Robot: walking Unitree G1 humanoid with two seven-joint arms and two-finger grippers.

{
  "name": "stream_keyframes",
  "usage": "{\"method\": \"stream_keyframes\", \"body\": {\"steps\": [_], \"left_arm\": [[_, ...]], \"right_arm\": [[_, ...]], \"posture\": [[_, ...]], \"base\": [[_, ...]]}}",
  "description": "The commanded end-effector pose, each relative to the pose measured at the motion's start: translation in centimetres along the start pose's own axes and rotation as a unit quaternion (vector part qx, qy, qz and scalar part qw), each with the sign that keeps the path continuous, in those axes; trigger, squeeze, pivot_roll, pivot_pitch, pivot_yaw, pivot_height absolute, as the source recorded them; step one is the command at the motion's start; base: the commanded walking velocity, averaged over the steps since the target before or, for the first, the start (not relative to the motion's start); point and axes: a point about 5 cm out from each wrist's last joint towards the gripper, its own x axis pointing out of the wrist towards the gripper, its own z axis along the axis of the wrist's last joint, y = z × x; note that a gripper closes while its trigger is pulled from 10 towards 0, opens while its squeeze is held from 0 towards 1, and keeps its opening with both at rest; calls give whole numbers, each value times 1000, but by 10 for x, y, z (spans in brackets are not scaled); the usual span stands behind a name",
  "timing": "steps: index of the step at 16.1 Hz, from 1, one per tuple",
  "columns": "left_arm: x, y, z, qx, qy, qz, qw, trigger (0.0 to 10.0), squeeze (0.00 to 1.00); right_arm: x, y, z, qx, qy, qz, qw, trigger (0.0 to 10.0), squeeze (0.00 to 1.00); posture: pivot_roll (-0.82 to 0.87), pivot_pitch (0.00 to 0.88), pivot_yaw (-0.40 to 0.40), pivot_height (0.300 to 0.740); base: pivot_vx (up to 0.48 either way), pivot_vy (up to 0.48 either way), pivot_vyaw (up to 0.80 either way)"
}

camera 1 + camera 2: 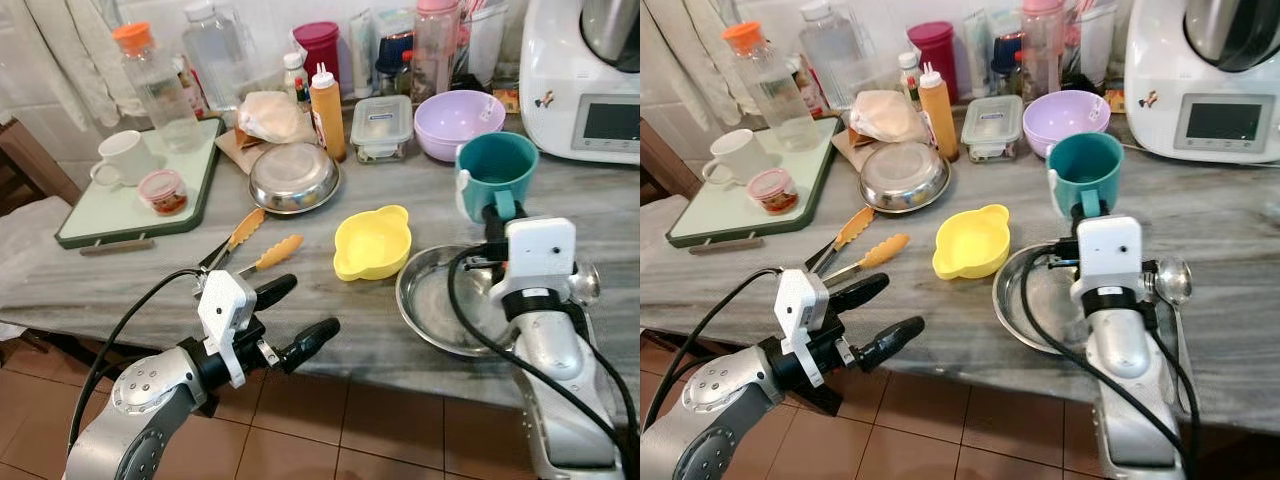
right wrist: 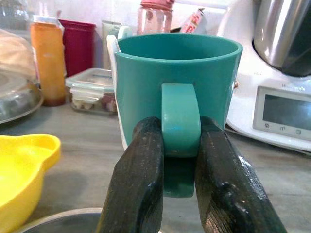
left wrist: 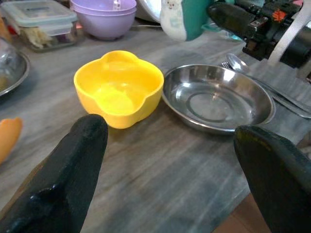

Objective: Setting the table

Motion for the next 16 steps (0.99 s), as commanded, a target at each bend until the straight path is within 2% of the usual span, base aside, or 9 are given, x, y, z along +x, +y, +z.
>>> {"method": "stream_keyframes", "body": {"steps": [1, 6, 10, 16], "left_arm": [[-1, -1, 3, 3, 1, -6, 1000, 10000, 0], [3, 1, -4, -2, 6, -13, 1000, 10000, 0], [4, 0, 3, 2, 3, -8, 1000, 10000, 0], [3, -1, -3, -2, 6, -13, 1000, 10000, 0]], "right_arm": [[3, 3, 5, 19, -6, 10, 1000, 10000, 0], [16, 10, -1, 45, 4, 43, 998, 10000, 0], [14, 23, -6, 79, 24, 75, 994, 10000, 0], [12, 21, -14, 89, 40, 69, 993, 10000, 0]], "posture": [[-313, 134, 194, 740], [-321, 138, 201, 740], [-317, 137, 199, 740], [-315, 131, 195, 740]], "base": [[0, 0, 0], [0, 0, 0], [0, 0, 0], [0, 0, 0]]}}
